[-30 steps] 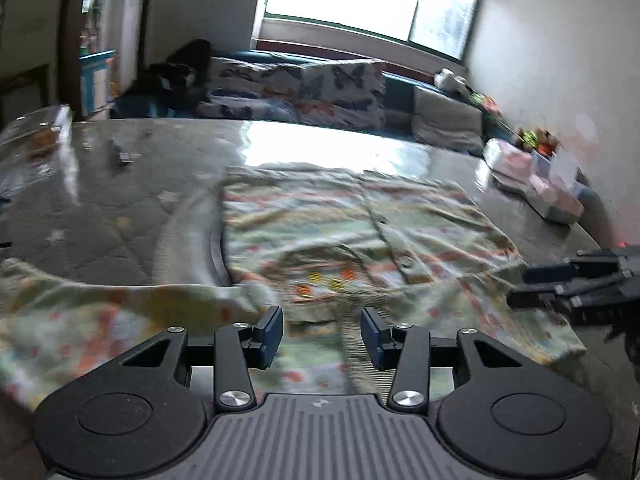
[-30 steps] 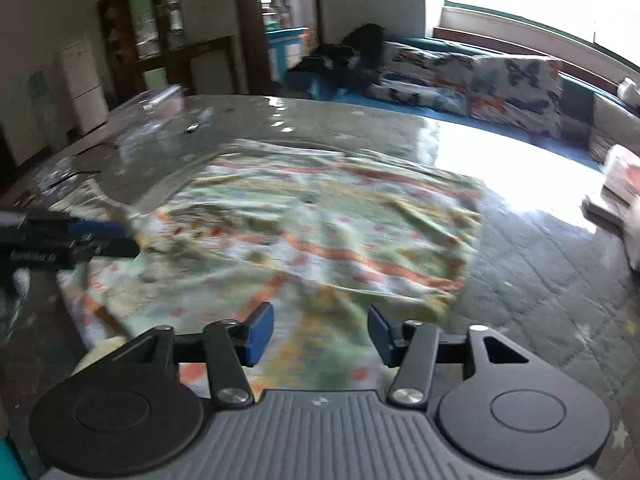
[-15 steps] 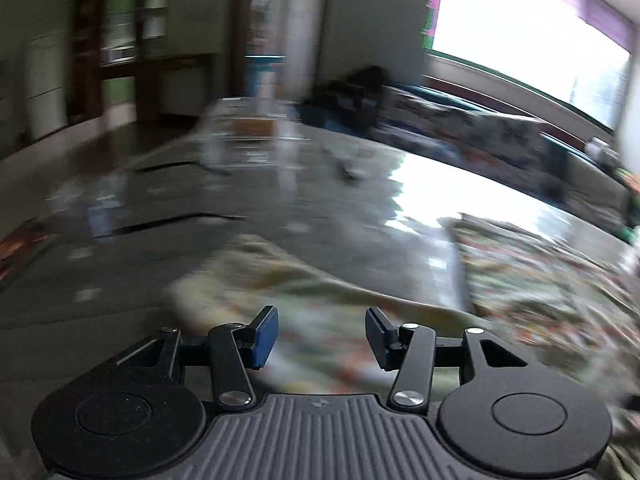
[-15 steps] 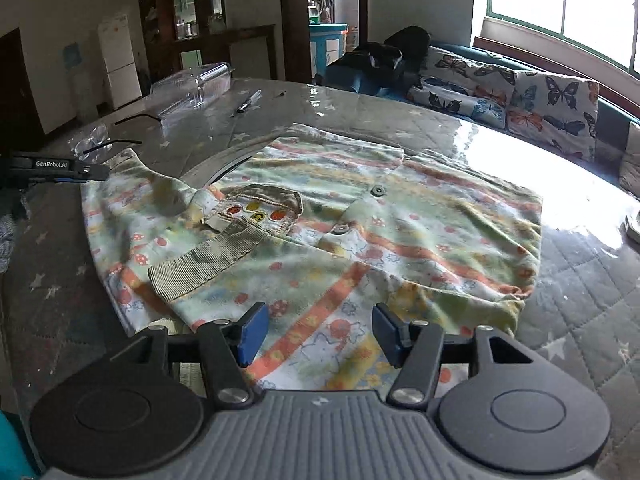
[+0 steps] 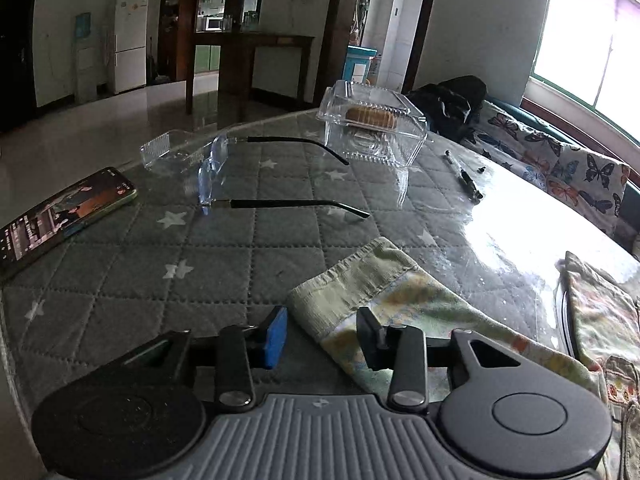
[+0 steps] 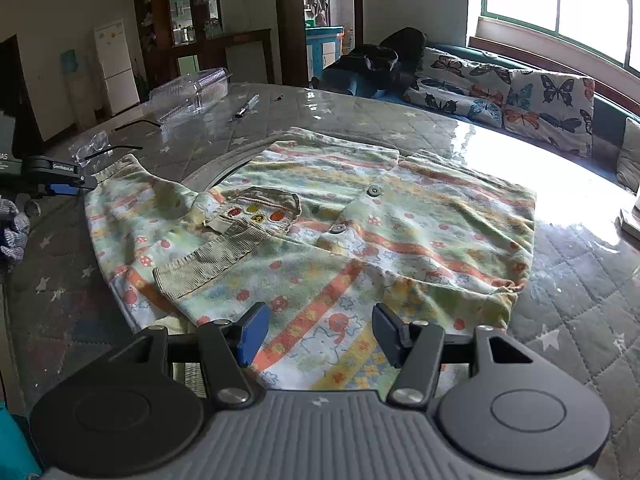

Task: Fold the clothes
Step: 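Grasp the other sleeve cuff with the left tool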

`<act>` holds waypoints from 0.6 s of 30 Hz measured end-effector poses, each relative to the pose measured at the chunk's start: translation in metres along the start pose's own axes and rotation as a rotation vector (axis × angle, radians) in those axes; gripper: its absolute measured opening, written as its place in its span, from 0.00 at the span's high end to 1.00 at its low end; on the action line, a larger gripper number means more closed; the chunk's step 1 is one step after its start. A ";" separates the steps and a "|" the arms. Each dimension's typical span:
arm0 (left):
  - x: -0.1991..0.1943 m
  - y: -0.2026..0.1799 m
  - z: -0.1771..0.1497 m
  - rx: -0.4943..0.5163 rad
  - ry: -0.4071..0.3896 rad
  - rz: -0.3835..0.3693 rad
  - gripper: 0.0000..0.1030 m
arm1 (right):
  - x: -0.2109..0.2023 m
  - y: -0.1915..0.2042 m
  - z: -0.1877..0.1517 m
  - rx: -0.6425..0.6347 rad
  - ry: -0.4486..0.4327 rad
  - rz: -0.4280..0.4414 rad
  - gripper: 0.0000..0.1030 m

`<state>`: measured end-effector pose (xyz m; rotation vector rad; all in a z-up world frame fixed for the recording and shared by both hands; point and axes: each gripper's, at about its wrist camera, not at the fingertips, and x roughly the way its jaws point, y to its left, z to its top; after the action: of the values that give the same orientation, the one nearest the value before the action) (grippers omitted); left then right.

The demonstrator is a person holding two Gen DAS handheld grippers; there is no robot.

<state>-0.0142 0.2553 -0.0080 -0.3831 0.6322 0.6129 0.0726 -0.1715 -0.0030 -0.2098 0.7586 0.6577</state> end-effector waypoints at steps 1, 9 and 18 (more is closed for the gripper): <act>0.000 -0.002 -0.001 -0.002 0.000 0.000 0.81 | 0.000 0.000 0.000 0.001 -0.002 0.001 0.43; -0.032 -0.018 0.007 -0.037 -0.082 -0.166 0.95 | -0.008 -0.006 -0.001 0.029 -0.020 -0.007 0.43; -0.089 -0.107 0.006 0.115 -0.119 -0.526 0.95 | -0.023 -0.021 -0.004 0.085 -0.054 -0.042 0.43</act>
<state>-0.0005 0.1402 0.0695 -0.3823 0.4244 0.0950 0.0713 -0.2000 0.0090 -0.1290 0.7273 0.5882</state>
